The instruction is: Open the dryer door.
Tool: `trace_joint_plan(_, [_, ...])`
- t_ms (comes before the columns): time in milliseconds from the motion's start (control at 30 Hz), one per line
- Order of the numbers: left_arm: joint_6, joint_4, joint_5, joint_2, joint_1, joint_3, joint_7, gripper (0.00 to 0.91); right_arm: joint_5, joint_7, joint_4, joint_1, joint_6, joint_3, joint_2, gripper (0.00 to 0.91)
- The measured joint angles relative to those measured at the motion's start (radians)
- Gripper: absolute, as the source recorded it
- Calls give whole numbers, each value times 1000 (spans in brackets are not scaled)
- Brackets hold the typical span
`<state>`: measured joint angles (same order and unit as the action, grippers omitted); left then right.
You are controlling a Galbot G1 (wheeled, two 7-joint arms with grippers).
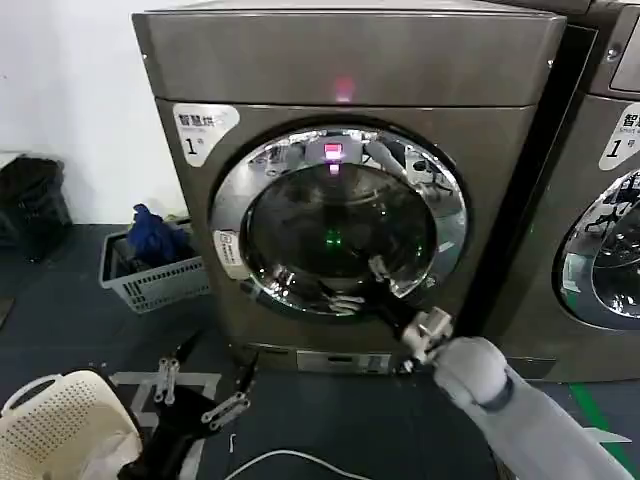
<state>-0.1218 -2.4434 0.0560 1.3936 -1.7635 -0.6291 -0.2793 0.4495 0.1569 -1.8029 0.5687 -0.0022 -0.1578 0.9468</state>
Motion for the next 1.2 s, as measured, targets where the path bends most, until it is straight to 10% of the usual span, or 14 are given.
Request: trace_joint_plan(1200, [-40,-29,11,45,-47,-36,-6,907,-8,53,367,-279,49,-191,323,907])
